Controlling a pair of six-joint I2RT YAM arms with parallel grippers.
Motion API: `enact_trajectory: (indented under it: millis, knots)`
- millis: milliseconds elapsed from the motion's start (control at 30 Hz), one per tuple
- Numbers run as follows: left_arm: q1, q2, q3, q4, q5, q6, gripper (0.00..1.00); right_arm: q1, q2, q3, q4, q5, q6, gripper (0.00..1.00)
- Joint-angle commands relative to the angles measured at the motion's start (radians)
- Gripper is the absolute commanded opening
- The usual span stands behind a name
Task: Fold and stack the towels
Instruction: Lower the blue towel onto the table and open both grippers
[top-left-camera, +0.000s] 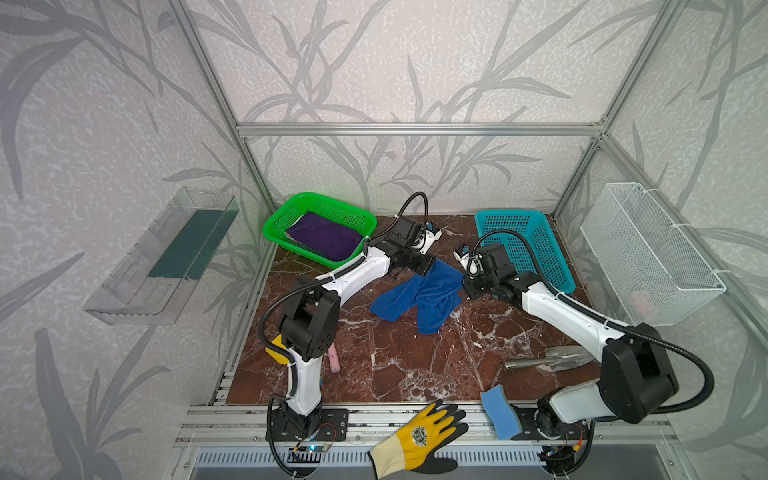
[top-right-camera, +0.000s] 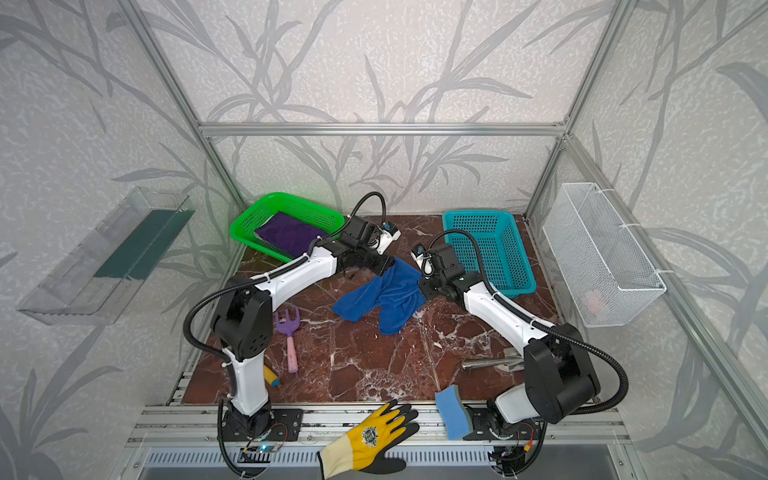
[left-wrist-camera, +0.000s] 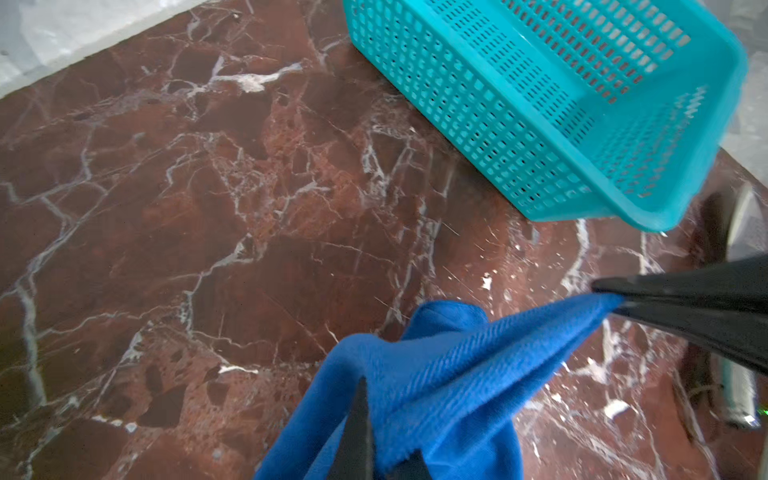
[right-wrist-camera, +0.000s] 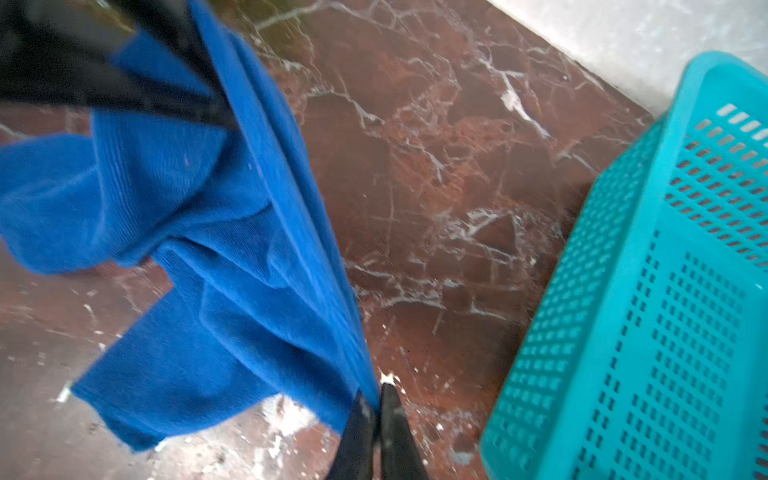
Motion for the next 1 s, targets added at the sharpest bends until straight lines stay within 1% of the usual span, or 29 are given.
enact_trajectory:
  millis: [0, 33, 67, 133, 167, 233, 300, 333, 400, 467, 500, 567, 667, 700, 767, 833, 900, 967]
  knots:
    - [0.053, 0.029, 0.096, -0.069, -0.065, 0.013, 0.00, -0.022, -0.026, -0.040, -0.046, 0.102, -0.025, 0.27]
    - [0.061, 0.044, 0.116, -0.089, -0.076, 0.009, 0.00, -0.020, -0.028, -0.039, -0.043, 0.111, -0.038, 0.33]
    - [0.067, 0.054, 0.129, -0.104, -0.106, -0.011, 0.00, -0.018, -0.031, -0.037, -0.037, 0.118, -0.046, 0.36]
    - [0.083, 0.059, 0.123, -0.098, -0.177, -0.030, 0.05, -0.011, -0.037, -0.035, -0.028, 0.122, -0.063, 0.40]
    - [0.093, 0.059, 0.108, -0.080, -0.194, -0.026, 0.12, -0.005, -0.041, -0.035, -0.016, 0.114, -0.076, 0.41]
    - [0.109, 0.060, 0.093, -0.072, -0.216, -0.016, 0.34, 0.014, -0.051, -0.045, 0.016, 0.056, -0.138, 0.43]
    - [0.125, 0.066, 0.088, -0.077, -0.227, -0.012, 0.45, 0.044, -0.053, -0.060, 0.051, -0.003, -0.213, 0.44]
    - [0.130, 0.068, 0.086, -0.079, -0.234, -0.011, 0.48, 0.068, -0.050, -0.066, 0.065, -0.013, -0.257, 0.44]
    - [0.138, 0.065, 0.075, -0.082, -0.248, -0.010, 0.51, 0.116, -0.039, -0.069, 0.070, -0.015, -0.325, 0.46]
    - [0.141, 0.055, 0.062, -0.095, -0.262, -0.007, 0.53, 0.150, -0.022, -0.048, 0.048, -0.011, -0.335, 0.47]
    - [0.140, 0.045, 0.058, -0.112, -0.245, 0.007, 0.53, 0.155, -0.014, -0.034, 0.029, -0.017, -0.316, 0.47]
    - [0.139, 0.010, 0.025, -0.124, -0.171, 0.033, 0.53, 0.154, -0.002, 0.004, -0.019, 0.004, -0.237, 0.47]
    - [0.119, -0.076, -0.112, -0.049, -0.118, 0.065, 0.53, 0.151, 0.010, 0.035, -0.068, 0.047, -0.128, 0.47]
    - [0.108, -0.102, -0.152, -0.030, -0.118, 0.072, 0.53, 0.149, 0.012, 0.042, -0.080, 0.045, -0.101, 0.48]
    - [0.086, -0.156, -0.238, 0.011, -0.130, 0.075, 0.53, 0.143, 0.016, 0.039, -0.095, -0.014, -0.073, 0.48]
    - [0.075, -0.199, -0.311, 0.052, -0.148, 0.047, 0.53, 0.143, 0.024, 0.013, -0.074, -0.063, -0.061, 0.48]
    - [0.073, -0.238, -0.368, 0.082, -0.152, 0.007, 0.53, 0.144, 0.048, -0.006, -0.060, -0.064, -0.039, 0.48]
    - [0.070, -0.288, -0.435, 0.126, -0.148, -0.025, 0.52, 0.142, 0.084, 0.007, -0.085, -0.024, 0.015, 0.48]
